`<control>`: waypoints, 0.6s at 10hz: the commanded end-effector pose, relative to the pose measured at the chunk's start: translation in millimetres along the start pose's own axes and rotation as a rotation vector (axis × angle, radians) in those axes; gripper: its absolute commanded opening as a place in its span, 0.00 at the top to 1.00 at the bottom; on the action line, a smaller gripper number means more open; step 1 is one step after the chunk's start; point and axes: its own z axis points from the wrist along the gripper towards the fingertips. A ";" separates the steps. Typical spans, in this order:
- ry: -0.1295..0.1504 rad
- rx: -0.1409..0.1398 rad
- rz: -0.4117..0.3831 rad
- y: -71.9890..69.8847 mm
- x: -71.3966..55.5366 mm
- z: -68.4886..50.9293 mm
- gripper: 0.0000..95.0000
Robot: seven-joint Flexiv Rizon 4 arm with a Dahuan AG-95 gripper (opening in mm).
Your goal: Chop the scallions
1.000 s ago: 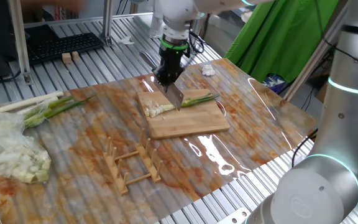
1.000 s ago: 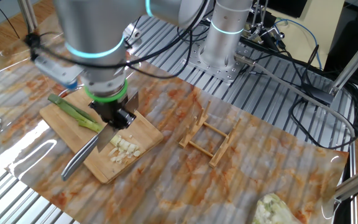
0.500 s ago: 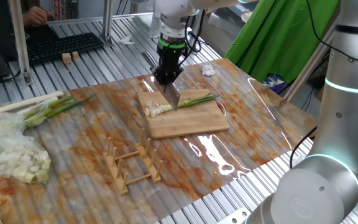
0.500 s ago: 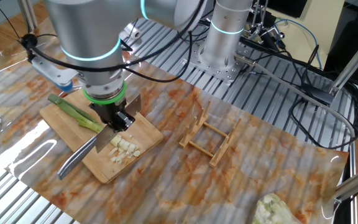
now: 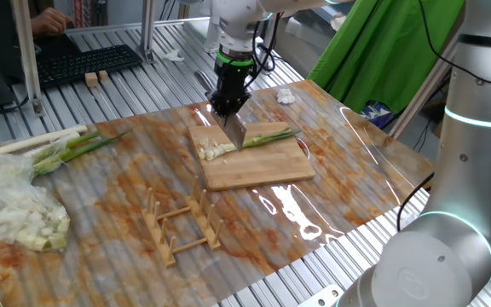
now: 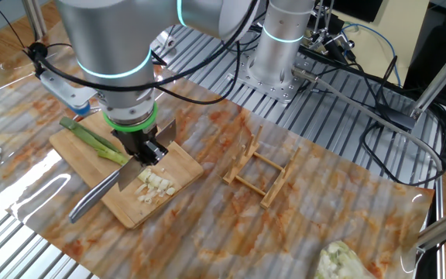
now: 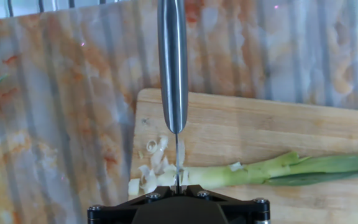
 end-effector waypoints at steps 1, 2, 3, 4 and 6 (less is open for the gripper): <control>-0.013 -0.006 0.022 -0.6 1.8 -0.8 1.00; -0.017 0.006 0.027 -0.6 1.8 -0.8 1.00; -0.017 0.007 0.047 -0.6 1.8 -0.8 1.00; -0.014 0.009 0.075 -0.6 1.8 -0.8 1.00; 0.002 0.007 0.090 -0.6 1.8 -0.8 1.00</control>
